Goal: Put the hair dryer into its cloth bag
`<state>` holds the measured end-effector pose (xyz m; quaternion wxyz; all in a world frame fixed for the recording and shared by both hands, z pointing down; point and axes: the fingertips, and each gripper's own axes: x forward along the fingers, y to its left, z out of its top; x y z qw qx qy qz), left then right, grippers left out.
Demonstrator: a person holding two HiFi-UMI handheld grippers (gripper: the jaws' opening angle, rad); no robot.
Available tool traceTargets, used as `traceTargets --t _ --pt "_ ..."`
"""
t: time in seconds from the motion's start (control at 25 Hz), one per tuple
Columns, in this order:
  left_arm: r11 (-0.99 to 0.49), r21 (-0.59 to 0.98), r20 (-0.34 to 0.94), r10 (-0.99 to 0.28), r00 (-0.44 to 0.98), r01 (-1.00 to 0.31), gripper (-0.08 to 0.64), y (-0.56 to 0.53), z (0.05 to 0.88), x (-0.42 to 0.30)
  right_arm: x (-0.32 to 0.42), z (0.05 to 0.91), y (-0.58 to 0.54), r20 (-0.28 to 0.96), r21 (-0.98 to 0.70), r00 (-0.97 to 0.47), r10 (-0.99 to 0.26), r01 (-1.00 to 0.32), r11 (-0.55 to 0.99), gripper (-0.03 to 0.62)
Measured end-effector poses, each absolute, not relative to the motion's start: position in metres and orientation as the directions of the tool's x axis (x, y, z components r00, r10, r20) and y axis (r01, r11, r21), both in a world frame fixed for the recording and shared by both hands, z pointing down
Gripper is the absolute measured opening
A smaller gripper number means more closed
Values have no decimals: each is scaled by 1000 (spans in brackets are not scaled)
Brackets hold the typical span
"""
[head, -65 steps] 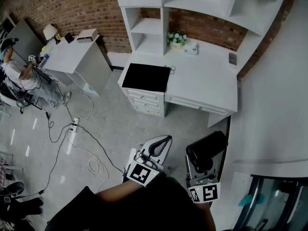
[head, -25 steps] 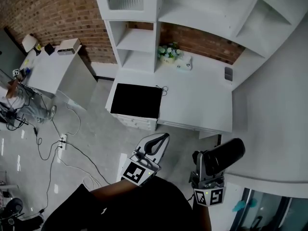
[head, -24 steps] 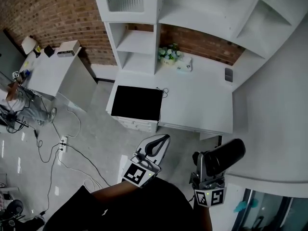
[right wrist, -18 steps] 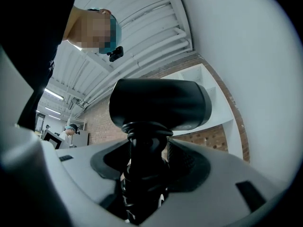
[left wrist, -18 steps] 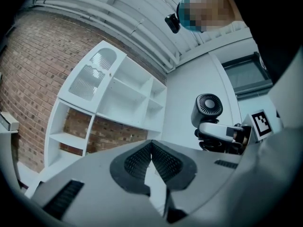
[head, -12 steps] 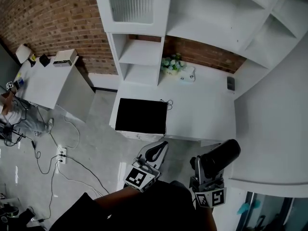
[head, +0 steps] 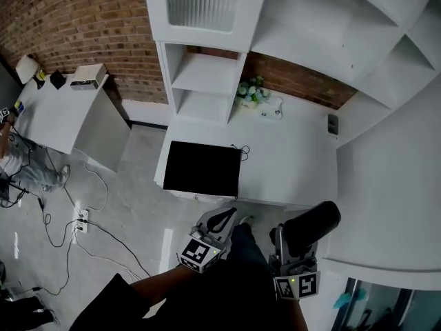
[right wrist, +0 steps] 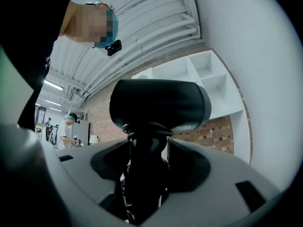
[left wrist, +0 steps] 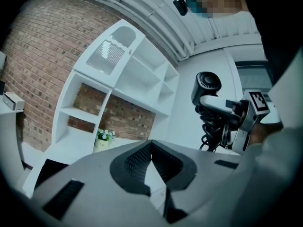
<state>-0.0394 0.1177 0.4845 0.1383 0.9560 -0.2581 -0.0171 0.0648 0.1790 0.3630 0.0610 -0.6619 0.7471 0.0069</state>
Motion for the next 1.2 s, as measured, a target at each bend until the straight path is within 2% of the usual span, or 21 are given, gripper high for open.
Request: traceTargets --t 0.36,0.56,0.92,1.2 --pt "-757 293 216 -543 812 -584 17 70 551 -23 92 384 145 -55 -66 -156 -986 -985 160 250" --pt "-810 126 317 -514 797 -572 18 43 580 5 126 392 115 -70 -73 -149 -986 -985 154 250" --pt "-748 134 537 -497 682 -650 22 -27 661 40 176 425 60 -55 -35 -186 -981 -982 188 250" --pt "-748 123 658 -431 617 -653 114 -69 727 76 225 440 21 26 -7 -182 -983 -983 182 250"
